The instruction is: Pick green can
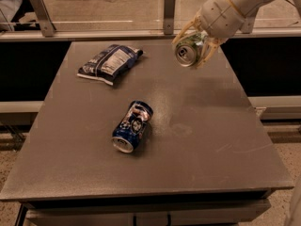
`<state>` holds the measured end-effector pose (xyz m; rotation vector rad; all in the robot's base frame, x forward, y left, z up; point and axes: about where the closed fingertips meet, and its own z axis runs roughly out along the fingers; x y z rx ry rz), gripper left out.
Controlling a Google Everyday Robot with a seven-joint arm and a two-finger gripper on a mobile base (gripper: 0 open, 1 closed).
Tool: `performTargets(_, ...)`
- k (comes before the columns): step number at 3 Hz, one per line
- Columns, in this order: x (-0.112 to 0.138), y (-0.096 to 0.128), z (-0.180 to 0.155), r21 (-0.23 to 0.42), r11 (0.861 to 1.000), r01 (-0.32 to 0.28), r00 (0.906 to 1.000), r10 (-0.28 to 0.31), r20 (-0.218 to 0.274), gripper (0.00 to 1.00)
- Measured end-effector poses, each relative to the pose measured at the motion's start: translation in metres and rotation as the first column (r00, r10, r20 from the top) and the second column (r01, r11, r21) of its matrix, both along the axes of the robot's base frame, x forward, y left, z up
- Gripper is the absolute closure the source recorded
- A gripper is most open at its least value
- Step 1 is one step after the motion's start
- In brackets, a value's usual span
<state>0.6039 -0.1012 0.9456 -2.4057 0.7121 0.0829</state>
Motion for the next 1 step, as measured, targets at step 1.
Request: performTargets(1,0.001,0.0097,0.0149,0.061,0.998,-0.01,0.9998,0.009,0.017,1.0)
